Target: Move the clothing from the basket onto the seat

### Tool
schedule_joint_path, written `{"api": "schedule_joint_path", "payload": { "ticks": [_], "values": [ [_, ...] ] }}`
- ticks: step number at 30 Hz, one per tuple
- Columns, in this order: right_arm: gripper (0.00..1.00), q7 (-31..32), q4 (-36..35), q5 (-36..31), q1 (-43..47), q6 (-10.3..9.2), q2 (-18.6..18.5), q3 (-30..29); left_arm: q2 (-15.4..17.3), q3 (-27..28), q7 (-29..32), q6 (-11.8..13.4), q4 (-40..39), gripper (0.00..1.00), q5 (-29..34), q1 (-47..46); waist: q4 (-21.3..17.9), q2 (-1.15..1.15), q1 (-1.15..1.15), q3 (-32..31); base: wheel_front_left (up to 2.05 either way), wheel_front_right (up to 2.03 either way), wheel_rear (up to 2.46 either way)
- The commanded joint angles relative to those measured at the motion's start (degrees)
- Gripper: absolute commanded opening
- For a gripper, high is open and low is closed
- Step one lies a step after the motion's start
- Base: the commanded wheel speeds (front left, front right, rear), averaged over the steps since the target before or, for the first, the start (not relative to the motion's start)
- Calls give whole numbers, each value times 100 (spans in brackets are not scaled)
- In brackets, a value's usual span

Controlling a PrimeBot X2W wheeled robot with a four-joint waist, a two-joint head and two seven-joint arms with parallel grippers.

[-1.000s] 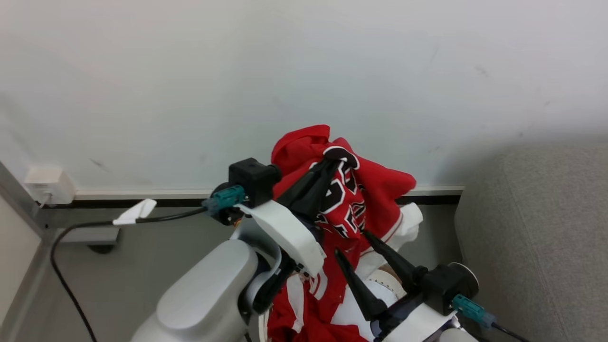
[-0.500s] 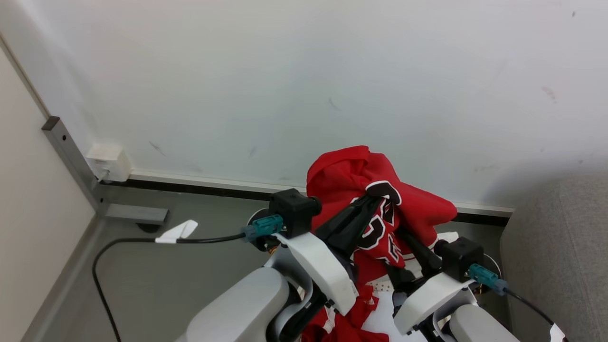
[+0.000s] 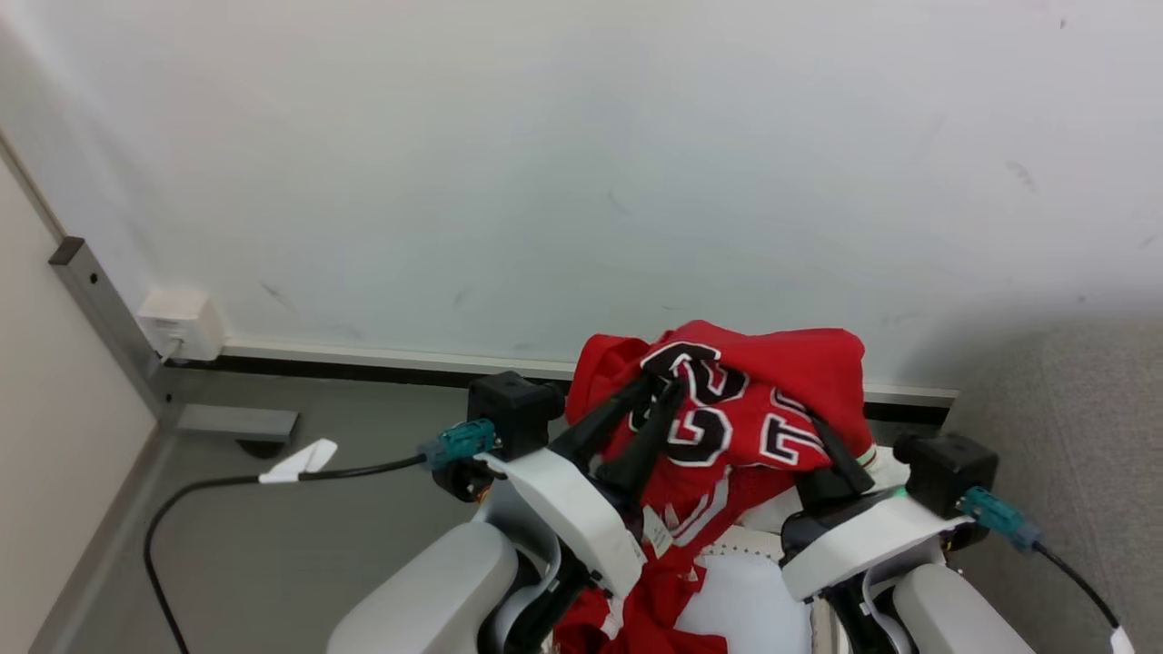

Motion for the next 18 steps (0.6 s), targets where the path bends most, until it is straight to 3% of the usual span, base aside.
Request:
{"api": "schedule_joint_path", "payload": {
  "ticks": [1,10,18],
  "values": [
    [0,1,-160,-21,139,-12,-22,-176,29,21,-57,-16,-32,100,-24,87,-105,0,0,12,0,0,0],
    [0,0,-889,-188,394,-12,-256,-1115,240,-101,-179,-89,-445,100,83,299,-788,0,0,118,0,0,0],
    [0,1,-1364,-213,521,-12,-535,-1544,379,-228,-360,-176,-565,100,318,328,-1556,0,0,267,0,0,0]
  ]
}}
